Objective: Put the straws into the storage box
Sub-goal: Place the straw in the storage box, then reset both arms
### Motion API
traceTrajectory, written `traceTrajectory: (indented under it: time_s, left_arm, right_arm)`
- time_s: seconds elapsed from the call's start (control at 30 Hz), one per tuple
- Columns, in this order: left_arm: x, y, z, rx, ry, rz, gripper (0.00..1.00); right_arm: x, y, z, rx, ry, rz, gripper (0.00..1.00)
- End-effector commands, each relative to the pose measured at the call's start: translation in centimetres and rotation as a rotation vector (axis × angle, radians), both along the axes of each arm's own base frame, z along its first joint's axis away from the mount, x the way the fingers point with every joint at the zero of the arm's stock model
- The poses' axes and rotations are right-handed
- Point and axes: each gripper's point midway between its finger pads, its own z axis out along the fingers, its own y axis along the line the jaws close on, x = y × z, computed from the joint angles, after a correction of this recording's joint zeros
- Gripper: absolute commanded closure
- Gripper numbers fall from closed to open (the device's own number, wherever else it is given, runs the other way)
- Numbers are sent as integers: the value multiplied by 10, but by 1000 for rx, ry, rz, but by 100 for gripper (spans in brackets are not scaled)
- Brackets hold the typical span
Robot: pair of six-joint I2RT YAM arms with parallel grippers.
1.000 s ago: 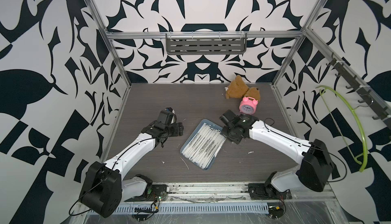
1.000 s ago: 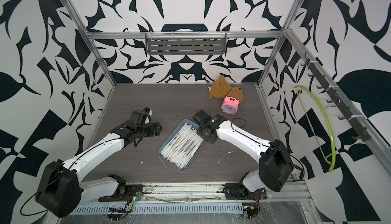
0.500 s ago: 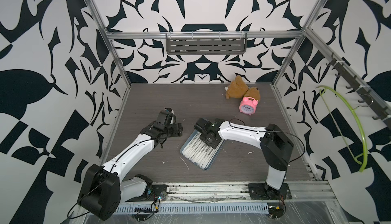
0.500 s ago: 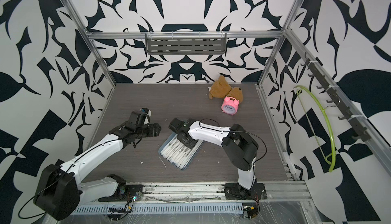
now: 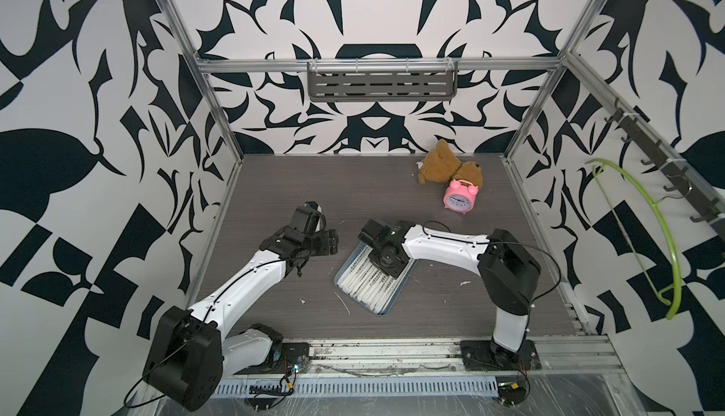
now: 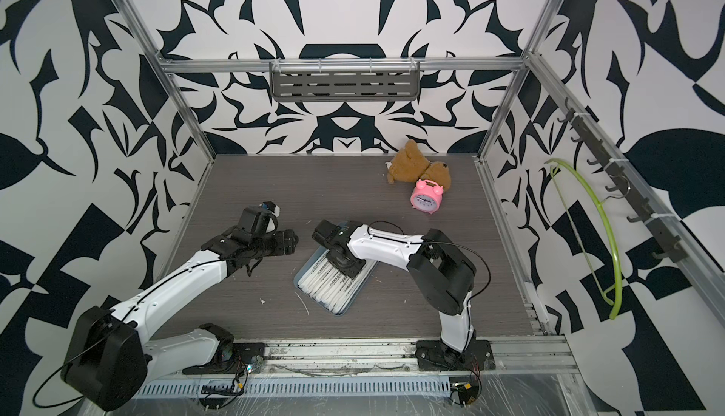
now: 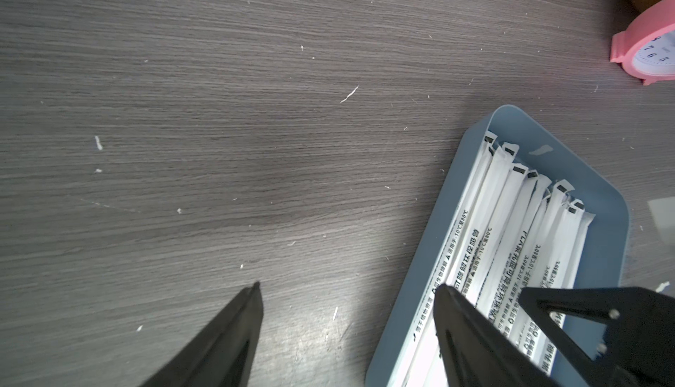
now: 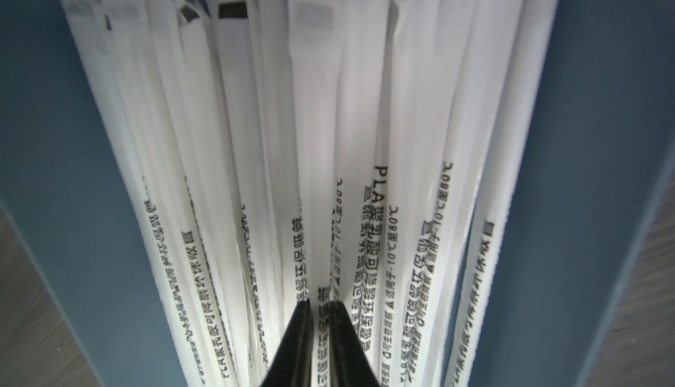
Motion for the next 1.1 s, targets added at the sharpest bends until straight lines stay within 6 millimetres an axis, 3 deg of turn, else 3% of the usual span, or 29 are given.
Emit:
traceTrajectory:
  time_s: [0.0,0.2,0.4,0.67,0.73,0.8,0.87,0.93,1.07]
  left_arm:
    - [-3,3,3,-4,-17,0,19]
    - [-3,4,10,-4,-34,5,20]
    - [2,13,31,-3,-126,49,22]
    - [13,68,87,220,-471,286,16]
    - [9,87,101,316,-542,358,12]
    - [3,109,105,394,-580,448,6]
    - [1,120,109,456,-607,486,4]
    - [3,134,116,548,-620,534,4]
    - [16,160,100,600,-613,627,3]
  right_arm:
    - [2,4,14,1,-16,22,78]
    - [6,-4,25,-32,-53,46,69]
    - [28,-34,70,-173,-245,150,66]
    - [45,-95,141,-398,-677,412,57]
    - [51,-107,157,-501,-796,499,51]
    - [58,-123,166,-670,-885,577,39]
    - [70,-167,169,-802,-805,573,39]
    - [75,-236,175,-856,-763,350,41]
    - [72,-338,149,-775,-809,63,46]
